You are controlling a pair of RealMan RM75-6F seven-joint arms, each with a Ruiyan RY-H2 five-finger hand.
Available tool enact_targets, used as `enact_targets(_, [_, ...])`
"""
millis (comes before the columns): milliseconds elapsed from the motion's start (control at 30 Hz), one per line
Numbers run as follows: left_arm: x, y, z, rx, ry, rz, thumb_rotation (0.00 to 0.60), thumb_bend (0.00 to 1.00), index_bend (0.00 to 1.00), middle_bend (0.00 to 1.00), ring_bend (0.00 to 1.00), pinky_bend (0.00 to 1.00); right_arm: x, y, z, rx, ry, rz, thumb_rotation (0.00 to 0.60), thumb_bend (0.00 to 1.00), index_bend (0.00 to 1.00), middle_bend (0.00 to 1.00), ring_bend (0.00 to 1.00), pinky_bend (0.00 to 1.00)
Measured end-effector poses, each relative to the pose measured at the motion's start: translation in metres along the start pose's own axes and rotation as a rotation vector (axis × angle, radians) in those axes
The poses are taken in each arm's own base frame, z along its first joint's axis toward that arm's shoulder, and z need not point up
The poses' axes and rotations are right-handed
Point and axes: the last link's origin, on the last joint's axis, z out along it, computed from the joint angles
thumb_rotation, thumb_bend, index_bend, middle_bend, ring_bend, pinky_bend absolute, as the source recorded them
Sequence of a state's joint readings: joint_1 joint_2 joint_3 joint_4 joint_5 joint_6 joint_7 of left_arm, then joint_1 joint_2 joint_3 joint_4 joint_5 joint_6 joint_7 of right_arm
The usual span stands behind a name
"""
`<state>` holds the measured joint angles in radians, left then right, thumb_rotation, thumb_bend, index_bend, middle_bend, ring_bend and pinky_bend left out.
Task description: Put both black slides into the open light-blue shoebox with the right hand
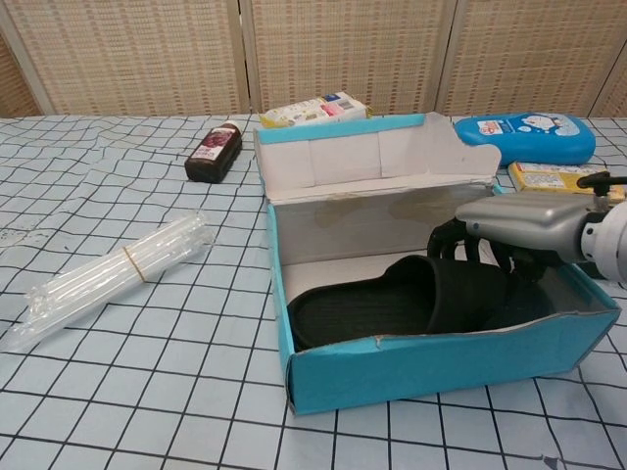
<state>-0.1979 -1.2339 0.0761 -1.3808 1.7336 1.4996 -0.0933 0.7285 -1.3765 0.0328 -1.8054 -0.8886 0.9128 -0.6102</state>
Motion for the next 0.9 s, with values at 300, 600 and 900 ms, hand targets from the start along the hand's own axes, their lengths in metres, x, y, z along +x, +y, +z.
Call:
enact_targets(300, [0.000, 0.000, 0.000, 0.000, 0.001, 0.000, 0.600, 0.71, 0.21, 0.14, 0.23, 0.45, 0.005, -0.002, -0.001, 0.057, 0.031, 0.101, 0.600, 0.00, 0.00, 0.00, 0.00, 0.15])
enact_targets(600, [-0.001, 0.000, 0.000, -0.001, -0.003, 0.005, 0.600, 0.71, 0.21, 0.14, 0.23, 0.45, 0.019, 0.004, -0.011, 0.088, 0.058, 0.202, 0.600, 0.00, 0.00, 0.00, 0.00, 0.13])
enact_targets(900, [-0.001, -0.001, 0.000, 0.002, -0.004, -0.001, 0.600, 0.71, 0.21, 0.14, 0.23, 0.45, 0.053, 0.041, -0.037, 0.028, 0.204, 0.284, 0.600, 0.00, 0.00, 0.00, 0.00, 0.13])
